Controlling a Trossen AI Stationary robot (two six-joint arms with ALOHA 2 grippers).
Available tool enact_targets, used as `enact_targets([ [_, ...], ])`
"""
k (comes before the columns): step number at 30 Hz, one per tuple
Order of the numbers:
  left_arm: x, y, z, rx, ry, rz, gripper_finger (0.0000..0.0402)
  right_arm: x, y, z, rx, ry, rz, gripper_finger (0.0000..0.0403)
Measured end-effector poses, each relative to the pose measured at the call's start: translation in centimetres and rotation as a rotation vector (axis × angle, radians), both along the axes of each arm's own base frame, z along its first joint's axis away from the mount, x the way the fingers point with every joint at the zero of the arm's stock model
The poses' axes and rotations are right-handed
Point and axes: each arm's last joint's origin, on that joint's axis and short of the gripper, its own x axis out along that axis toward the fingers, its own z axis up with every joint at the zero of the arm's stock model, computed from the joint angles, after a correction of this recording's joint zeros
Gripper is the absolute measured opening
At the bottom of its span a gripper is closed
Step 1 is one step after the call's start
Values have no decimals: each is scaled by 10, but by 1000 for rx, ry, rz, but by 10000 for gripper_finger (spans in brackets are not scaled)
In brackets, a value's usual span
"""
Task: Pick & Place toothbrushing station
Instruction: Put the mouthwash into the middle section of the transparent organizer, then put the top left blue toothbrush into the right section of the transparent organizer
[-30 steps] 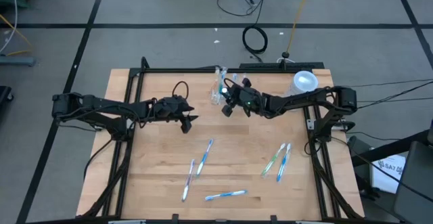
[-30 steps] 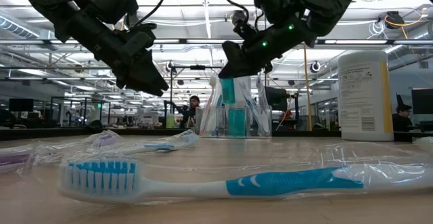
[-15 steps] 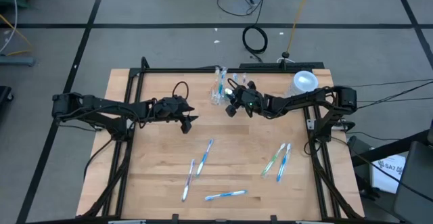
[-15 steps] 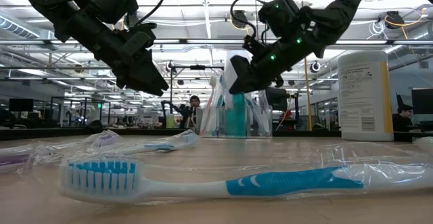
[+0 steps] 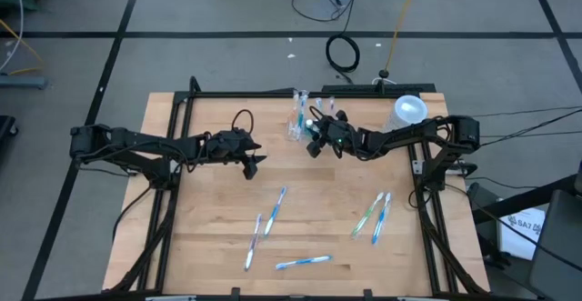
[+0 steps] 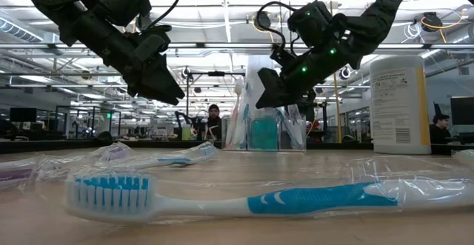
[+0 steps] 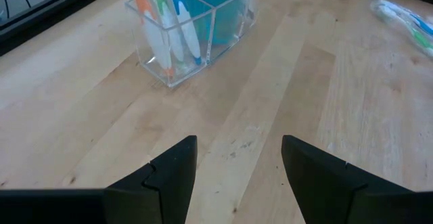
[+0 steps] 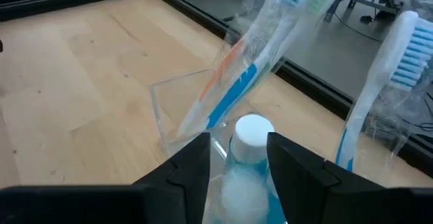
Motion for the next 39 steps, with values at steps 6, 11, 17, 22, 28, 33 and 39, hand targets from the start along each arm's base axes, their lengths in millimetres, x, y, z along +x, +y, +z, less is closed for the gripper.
enact_targets([
  [6, 0, 0, 0, 0, 0, 0, 223, 1, 0, 2, -7, -22, 1, 147],
  [11, 0, 0, 0, 0, 0, 0, 223, 6, 0, 16, -44, -174, 8, 148],
  [17, 0, 0, 0, 0, 0, 0, 223, 14, 13, 36, -91, -375, 243, 148],
  [22, 0, 0, 0, -3, -1, 1, 223, 18, 27, 47, -127, -476, 426, 146],
  [28, 1, -3, 0, -63, -20, 27, 223, 20, 39, 47, -145, -462, 482, 142],
  [33, 2, -16, -1, -183, -33, -54, 223, 21, 42, 37, -164, -340, 508, 144],
  [39, 4, -44, -1, -260, -28, -182, 223, 21, 42, 35, -152, -319, 507, 142],
])
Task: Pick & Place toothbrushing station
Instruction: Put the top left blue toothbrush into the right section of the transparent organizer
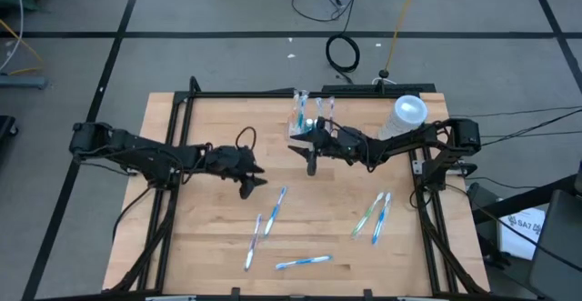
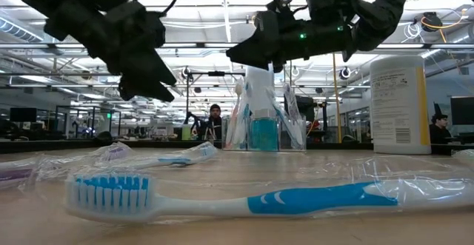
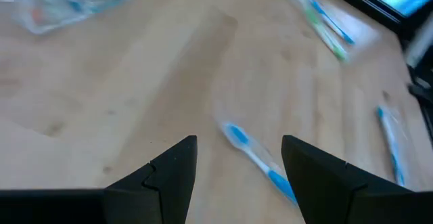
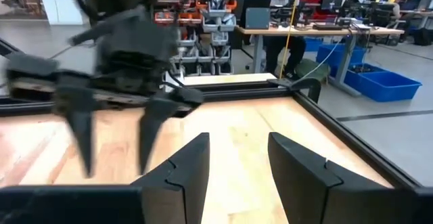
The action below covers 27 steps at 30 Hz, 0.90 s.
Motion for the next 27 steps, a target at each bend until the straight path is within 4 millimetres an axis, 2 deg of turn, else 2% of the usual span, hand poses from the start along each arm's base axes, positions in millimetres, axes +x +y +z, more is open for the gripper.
enact_targets([
  [9, -1, -32, 1, 0, -20, -19, 223, 0, 0, 0, -7, -4, 0, 144],
  [17, 2, -38, -8, -2, 5, 41, 223, 0, 0, 1, -11, -10, 0, 140],
  [22, 17, -41, -19, 6, 58, 43, 223, 0, 0, 2, -13, -23, -1, 141],
  [27, 42, -45, -27, 63, 100, 6, 223, 0, 0, 4, -14, -35, -1, 139],
])
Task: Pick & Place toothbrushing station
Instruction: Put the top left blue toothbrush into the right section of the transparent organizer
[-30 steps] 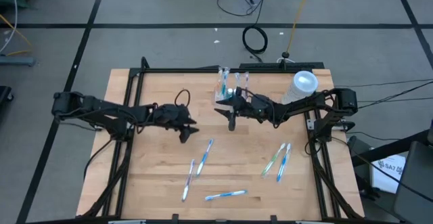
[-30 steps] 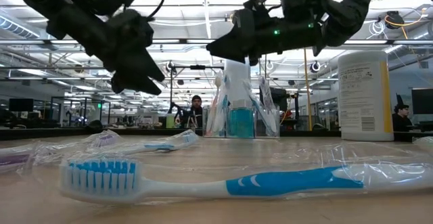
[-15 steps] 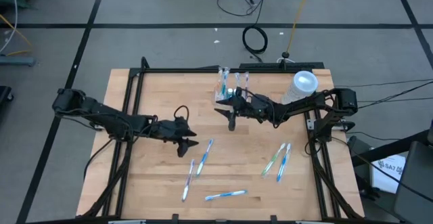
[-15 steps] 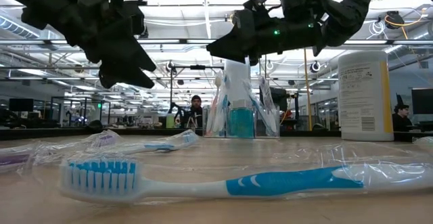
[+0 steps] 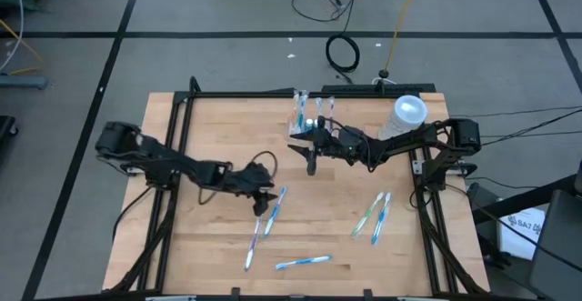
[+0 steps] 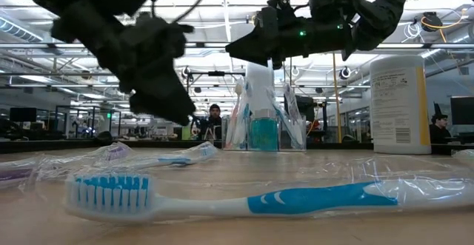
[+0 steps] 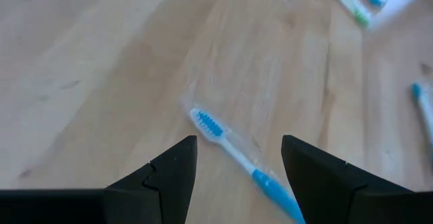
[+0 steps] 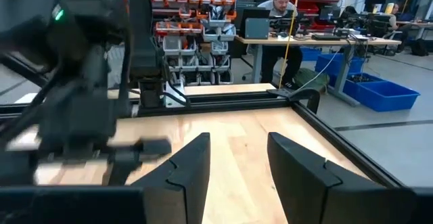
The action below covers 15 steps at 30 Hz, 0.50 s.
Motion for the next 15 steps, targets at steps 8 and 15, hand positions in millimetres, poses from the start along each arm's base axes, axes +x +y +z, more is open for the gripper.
enact_targets([
  [8, 29, -9, -26, -73, 147, -51, 223, 0, 0, 0, 19, 2, 0, 136],
  [15, 37, -4, -39, -25, 200, -1, 209, 0, 0, -1, 100, -7, -2, 135],
])
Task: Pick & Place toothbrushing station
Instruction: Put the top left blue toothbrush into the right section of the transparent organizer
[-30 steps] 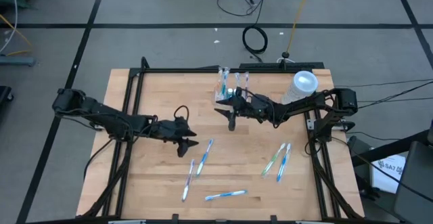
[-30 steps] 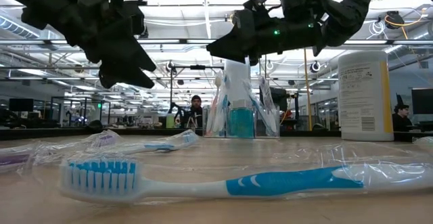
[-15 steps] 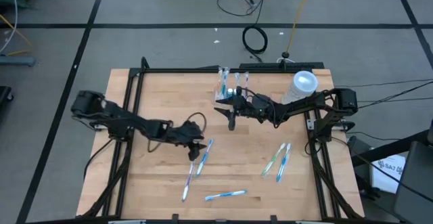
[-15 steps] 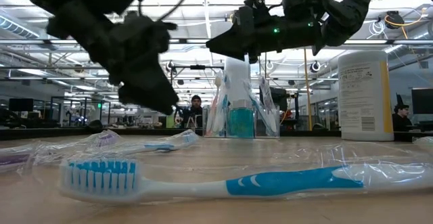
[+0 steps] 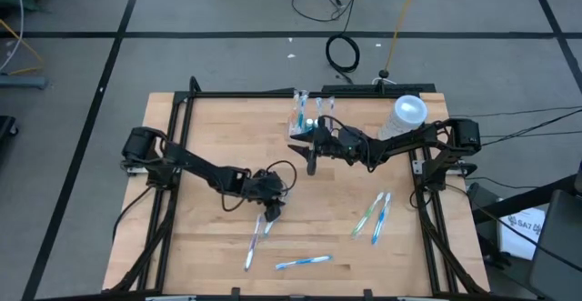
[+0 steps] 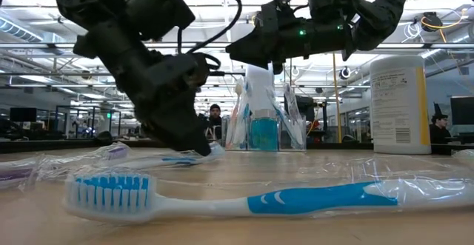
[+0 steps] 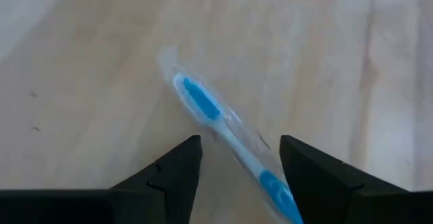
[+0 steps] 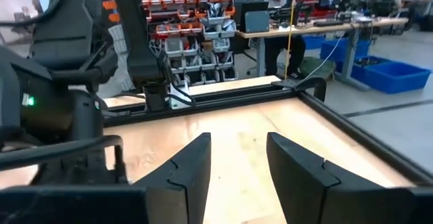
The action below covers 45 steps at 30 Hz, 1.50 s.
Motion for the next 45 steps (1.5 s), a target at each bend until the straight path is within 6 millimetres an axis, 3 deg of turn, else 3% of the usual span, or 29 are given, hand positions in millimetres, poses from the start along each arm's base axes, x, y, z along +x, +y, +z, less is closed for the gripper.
enact_targets([
  [15, -3, 4, -1, 17, 29, 23, 12, 1, 11, 0, 74, -10, 32, 134],
  [22, -15, -2, 26, 106, 7, -29, 15, 3, 26, 0, 69, -8, 74, 134],
  [28, -40, -6, 83, 262, -118, -21, 7, 3, 42, 0, 68, -13, 124, 134],
  [37, -104, 7, 167, 419, -364, -37, 7, 3, 57, 1, 67, -19, 166, 151],
  [41, -125, 13, 172, 445, -510, -45, 4, 3, 59, 1, 75, -21, 172, 168],
  [45, -134, 12, 147, 455, -700, -166, 3, 3, 60, 4, 91, -50, 175, 182],
])
